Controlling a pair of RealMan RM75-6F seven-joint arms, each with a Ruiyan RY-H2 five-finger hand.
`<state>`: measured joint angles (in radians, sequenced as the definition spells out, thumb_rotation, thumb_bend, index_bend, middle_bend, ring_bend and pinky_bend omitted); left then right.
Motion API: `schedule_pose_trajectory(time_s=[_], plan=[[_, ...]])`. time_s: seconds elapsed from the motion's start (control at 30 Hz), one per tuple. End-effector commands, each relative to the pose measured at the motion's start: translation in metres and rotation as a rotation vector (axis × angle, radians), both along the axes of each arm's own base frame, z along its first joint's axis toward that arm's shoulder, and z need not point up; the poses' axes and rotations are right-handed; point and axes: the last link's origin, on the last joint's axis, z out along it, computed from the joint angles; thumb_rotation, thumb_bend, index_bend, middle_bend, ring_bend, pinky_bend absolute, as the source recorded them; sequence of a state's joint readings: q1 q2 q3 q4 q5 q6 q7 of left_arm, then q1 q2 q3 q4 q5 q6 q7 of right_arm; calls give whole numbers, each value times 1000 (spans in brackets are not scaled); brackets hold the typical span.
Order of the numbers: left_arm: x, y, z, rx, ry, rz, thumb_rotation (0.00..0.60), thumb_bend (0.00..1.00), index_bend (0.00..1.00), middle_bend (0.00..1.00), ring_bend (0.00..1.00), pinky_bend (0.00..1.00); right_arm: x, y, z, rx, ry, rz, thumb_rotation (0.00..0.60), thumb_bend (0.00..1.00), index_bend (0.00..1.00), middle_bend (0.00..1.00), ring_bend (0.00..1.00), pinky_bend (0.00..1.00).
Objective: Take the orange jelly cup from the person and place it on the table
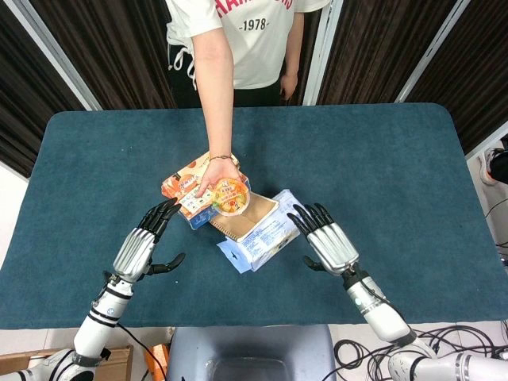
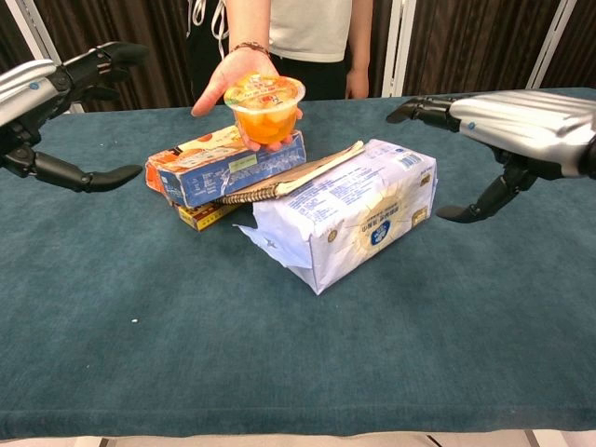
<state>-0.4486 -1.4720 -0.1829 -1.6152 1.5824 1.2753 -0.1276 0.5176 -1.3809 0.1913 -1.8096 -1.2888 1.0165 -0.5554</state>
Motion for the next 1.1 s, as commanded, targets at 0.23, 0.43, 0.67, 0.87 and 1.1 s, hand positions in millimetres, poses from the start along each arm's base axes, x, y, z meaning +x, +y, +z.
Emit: schedule_pose_trajectory(time_s=[0.23,0.43,0.67,0.87,1.1], plan=[[16,13,-14,57,-23,-39,600,328,0,0,0,109,-21,0,11,-26,23,-53,600,203,0,0,0,0],[47,45,-39,117,8,-42,600,326,0,0,0,100,-62,12,39,-75,58,-131,600,203,0,0,0,0],[84,72,-61,143,18,-64,600,296,0,0,0,97,-102,22,68,-98,79,-217,600,203,0,0,0,0],[96,78,-71,168,33,-66,600,295,0,1,0,102,-126,19,86,-114,63,-281,600,203,0,0,0,0],[90,88,-82,146,96,-3,600,290,67,30,6,134,-134,19,93,-104,42,-294,600,203,0,0,0,0]])
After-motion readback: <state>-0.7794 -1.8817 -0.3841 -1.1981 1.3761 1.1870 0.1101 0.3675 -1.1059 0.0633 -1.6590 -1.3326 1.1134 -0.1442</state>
